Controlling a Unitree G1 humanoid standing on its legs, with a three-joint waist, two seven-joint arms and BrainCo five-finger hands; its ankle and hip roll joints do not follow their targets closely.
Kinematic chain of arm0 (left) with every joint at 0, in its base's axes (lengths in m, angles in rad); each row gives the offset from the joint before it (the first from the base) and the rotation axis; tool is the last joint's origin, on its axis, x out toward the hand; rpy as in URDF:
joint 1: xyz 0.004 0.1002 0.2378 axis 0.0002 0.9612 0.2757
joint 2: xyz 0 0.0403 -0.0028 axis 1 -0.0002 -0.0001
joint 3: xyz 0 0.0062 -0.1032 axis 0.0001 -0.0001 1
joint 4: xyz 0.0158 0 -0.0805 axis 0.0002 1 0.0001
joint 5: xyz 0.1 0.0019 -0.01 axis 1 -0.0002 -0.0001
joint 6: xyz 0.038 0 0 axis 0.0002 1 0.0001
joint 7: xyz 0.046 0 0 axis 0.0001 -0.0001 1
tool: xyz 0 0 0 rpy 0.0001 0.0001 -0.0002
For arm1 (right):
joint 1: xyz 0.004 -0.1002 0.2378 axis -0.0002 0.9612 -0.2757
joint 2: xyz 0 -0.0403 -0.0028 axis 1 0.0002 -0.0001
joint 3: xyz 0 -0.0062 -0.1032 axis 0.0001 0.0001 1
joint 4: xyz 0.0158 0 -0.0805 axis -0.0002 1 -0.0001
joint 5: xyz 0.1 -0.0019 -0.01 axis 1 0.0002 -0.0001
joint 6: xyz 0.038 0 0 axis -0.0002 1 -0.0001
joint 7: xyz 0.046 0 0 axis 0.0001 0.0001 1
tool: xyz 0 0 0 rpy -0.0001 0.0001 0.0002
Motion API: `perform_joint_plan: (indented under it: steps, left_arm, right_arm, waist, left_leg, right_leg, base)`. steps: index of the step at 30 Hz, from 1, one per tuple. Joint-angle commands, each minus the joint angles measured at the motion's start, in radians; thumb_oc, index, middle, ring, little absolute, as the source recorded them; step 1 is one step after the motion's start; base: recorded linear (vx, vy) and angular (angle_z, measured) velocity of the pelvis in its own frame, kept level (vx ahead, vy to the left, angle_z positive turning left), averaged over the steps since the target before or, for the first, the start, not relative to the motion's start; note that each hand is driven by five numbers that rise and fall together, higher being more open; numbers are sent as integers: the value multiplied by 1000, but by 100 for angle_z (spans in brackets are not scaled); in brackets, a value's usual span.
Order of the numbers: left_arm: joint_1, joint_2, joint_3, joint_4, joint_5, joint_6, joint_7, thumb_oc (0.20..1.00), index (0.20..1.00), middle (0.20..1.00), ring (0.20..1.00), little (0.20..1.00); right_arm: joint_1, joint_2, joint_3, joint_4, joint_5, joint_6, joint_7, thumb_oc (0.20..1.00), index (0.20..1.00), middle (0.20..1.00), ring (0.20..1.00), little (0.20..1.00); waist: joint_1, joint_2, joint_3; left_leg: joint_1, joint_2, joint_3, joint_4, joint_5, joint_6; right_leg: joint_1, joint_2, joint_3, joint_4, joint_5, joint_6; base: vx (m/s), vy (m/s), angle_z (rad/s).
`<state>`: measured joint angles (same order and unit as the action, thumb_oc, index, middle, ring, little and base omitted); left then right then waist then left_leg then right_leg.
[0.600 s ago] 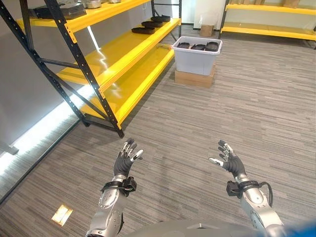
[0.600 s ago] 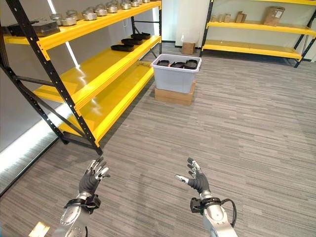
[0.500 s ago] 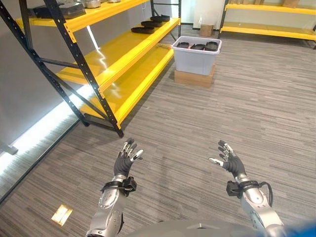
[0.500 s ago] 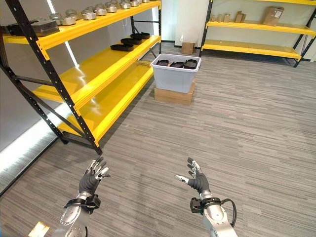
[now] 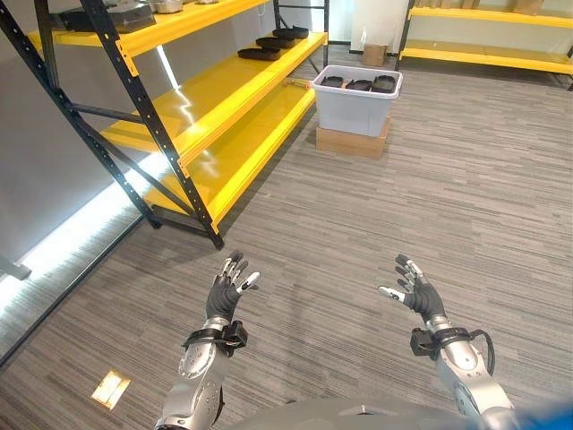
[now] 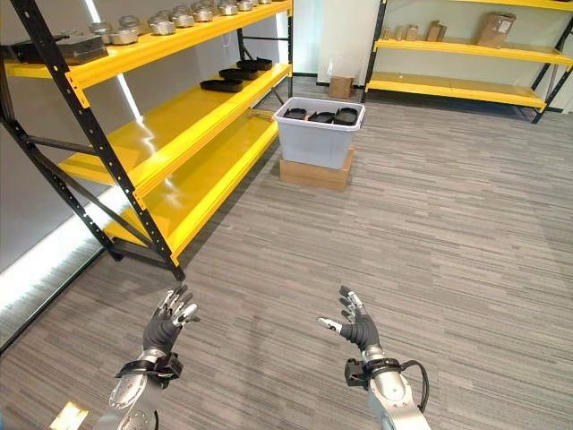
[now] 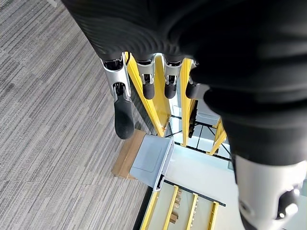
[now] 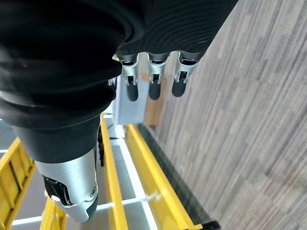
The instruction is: Move parts from the plastic box to the shelf.
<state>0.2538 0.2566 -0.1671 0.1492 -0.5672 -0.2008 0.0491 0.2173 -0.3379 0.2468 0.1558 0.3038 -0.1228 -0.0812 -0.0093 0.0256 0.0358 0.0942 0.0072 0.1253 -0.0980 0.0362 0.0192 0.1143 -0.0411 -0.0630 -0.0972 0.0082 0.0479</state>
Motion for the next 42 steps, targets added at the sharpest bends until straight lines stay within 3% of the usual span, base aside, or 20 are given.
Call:
perform_joint_plan:
  steps: [1,21,22,23,26,32,35,36,37,38,39,42]
  left_arm:
    - [-42,57,5,-29,24,-31,-14,1000,1000,1000,1000,1000]
    - [-49,59,14,-29,35,-38,-8,1000,1000,1000,1000,1000]
    - [-51,61,15,-31,32,-40,-9,1000,1000,1000,1000,1000]
    - [-63,67,15,-28,25,-43,-9,1000,1000,1000,1000,1000]
    - [-77,72,10,-33,14,-45,-11,1000,1000,1000,1000,1000]
    - [-103,90,0,-43,20,-44,-7,1000,1000,1000,1000,1000]
    - [-105,97,1,-45,43,-39,-3,1000,1000,1000,1000,1000]
    - [-105,97,1,-45,43,-39,-3,1000,1000,1000,1000,1000]
    - [-108,102,1,-46,54,-36,-1,1000,1000,1000,1000,1000]
    - [-112,110,1,-50,59,-35,-1,1000,1000,1000,1000,1000]
    - [-119,115,0,-57,88,-38,4,1000,1000,1000,1000,1000]
    - [-127,109,-7,-49,85,-37,3,1000,1000,1000,1000,1000]
  right_arm:
    - [-34,2,-6,-37,27,-34,5,1000,1000,1000,1000,1000]
    - [-46,0,-10,-27,38,-37,7,1000,1000,1000,1000,1000]
    - [-52,-2,-8,-23,40,-38,9,1000,1000,1000,1000,1000]
    - [-70,-8,-4,-19,42,-41,10,1000,1000,1000,1000,1000]
    - [-88,-14,-2,-12,46,-44,10,1000,1000,1000,1000,1000]
    - [-116,-4,7,-2,43,-39,15,1000,1000,1000,1000,1000]
    - [-109,12,11,2,42,-35,17,1000,1000,1000,1000,1000]
    - [-110,12,11,2,42,-35,17,1000,1000,1000,1000,1000]
    - [-100,21,19,-4,52,-34,21,1000,1000,1000,1000,1000]
    - [-98,22,23,-5,54,-36,25,1000,1000,1000,1000,1000]
    - [-96,22,22,-2,51,-36,27,1000,1000,1000,1000,1000]
    - [-94,17,20,-4,57,-40,24,1000,1000,1000,1000,1000]
  waist:
    - [7,-41,0]
    - [12,-53,14]
    - [16,-56,21]
    - [23,-69,38]
    - [29,-73,43]
    - [25,-51,58]
    - [15,-36,74]
    - [16,-38,74]
    - [5,-29,94]
    - [3,-23,103]
    - [-2,-1,125]
    - [-21,-2,135]
  left_leg:
    - [12,40,-37,11,-52,-46]
    - [8,39,-30,11,-53,-41]
    - [3,37,-29,25,-54,-38]
    - [-52,30,-29,120,-87,-35]
    - [-98,14,-32,186,-121,-26]
    - [-95,-26,-48,199,-159,24]
    - [-65,-56,-65,192,-170,60]
    - [-65,-58,-63,192,-169,60]
    - [-38,-76,-77,203,-189,81]
    - [-33,-79,-78,215,-196,92]
    - [-4,-90,-68,242,-227,106]
    - [7,-105,-82,280,-249,102]
  right_leg:
    - [-2,-78,-18,10,26,78]
    - [-15,-81,-12,10,29,81]
    - [-13,-84,-9,10,30,80]
    - [-16,-96,-6,10,35,78]
    - [-24,-111,-10,18,37,82]
    - [-119,-149,4,243,24,111]
    - [-204,-170,36,440,108,113]
    - [-208,-172,39,446,105,114]
    - [-266,-173,61,577,168,105]
    - [-299,-169,60,640,180,100]
    - [-395,-165,10,737,131,92]
    - [-438,-127,8,703,101,88]
  base:
    - [0,0,0]
    - [2,1,0]
    - [-32,2,-4]
    - [-44,9,-5]
    - [3,86,-3]
    - [27,181,3]
    - [40,206,5]
    - [70,239,29]
    - [63,236,34]
    - [154,420,29]
    - [108,264,11]
    - [184,77,-18]
